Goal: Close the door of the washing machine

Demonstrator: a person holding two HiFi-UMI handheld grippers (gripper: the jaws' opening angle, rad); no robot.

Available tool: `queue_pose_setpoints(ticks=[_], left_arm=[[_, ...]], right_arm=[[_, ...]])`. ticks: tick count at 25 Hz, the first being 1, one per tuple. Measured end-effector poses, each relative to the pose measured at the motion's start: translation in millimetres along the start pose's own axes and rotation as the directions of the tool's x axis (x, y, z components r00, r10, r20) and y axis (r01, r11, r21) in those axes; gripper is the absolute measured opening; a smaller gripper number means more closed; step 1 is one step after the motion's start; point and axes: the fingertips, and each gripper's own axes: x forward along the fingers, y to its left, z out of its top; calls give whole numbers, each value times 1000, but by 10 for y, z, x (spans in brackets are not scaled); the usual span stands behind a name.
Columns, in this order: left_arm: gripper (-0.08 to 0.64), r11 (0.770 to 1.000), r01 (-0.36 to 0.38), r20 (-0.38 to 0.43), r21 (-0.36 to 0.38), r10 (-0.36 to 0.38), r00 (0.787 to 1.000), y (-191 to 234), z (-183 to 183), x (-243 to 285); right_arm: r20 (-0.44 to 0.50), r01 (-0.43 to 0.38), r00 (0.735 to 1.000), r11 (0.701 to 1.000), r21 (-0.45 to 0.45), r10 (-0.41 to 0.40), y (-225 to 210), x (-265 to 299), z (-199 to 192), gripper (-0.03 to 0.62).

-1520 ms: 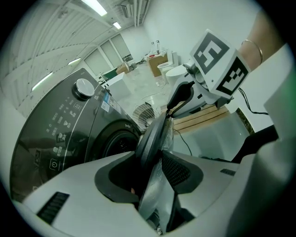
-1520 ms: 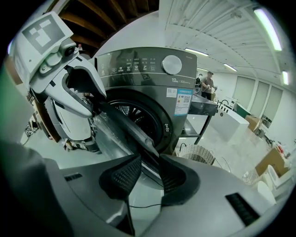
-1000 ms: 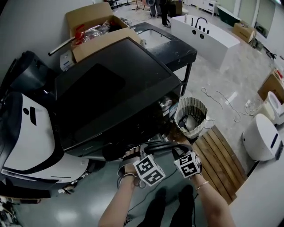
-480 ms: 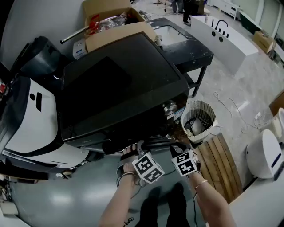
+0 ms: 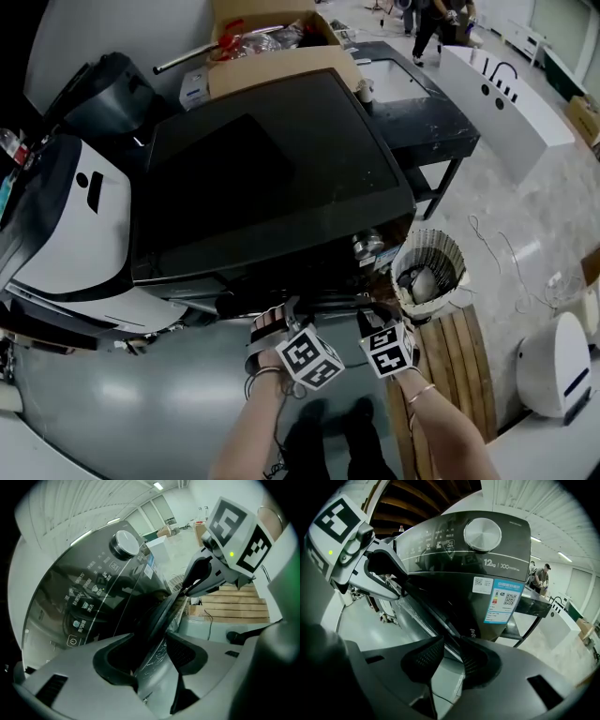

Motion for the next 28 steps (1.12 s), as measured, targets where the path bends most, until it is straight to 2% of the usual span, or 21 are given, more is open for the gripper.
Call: queue_pose_setpoints(ticks=[7,14,28], left_arm=[[233,997,-45,-18,-56,44,999,134,39,110],[235,992,-73,-31,-104,70,997,231,68,187],[241,985,-90,-37,-148,86,996,325,65,283]], right_arm=[[33,-29,999,994,-101,33,-100,153,116,112],[18,19,1000,981,-195,-15,-184,273,209,105],[43,53,998,973,-223,-45,-253,420,295,97]])
